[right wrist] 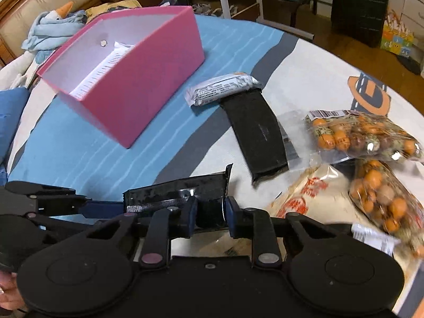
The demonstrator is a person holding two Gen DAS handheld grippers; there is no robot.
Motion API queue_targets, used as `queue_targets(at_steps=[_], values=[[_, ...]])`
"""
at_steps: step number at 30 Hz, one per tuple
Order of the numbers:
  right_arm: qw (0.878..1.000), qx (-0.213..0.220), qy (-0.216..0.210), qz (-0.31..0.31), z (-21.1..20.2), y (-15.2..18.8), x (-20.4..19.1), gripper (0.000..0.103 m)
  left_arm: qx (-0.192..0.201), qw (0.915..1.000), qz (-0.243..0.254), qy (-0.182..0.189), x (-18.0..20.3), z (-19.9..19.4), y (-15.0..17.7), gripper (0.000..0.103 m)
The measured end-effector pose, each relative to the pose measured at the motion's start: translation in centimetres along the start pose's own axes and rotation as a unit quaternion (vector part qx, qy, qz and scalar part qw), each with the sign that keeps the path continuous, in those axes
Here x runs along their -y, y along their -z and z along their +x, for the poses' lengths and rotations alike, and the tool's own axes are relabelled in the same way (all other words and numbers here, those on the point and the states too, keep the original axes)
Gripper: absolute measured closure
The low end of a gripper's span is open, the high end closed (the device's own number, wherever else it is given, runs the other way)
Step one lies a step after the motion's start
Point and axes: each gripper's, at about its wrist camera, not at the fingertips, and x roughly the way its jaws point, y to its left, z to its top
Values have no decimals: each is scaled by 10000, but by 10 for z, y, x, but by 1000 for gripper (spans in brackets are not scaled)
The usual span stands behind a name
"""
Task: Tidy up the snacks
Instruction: 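Lift the second black pouch with both tools and carry it over the box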
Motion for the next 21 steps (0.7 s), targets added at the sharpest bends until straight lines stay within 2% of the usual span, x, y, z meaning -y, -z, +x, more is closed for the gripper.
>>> queue_targets(at_steps=[6,15,21], values=[[9997,166,196,-17,-25,9,-22,76,-88,9997,208,52,3,-26,2,68],[9981,526,309,-39,-70,15,-46,76,80,9979,602,244,8,-79,4,69],[9964,801,269,-117,-96,12,-66,76,273,9965,686,394,1,-113,-2,69]])
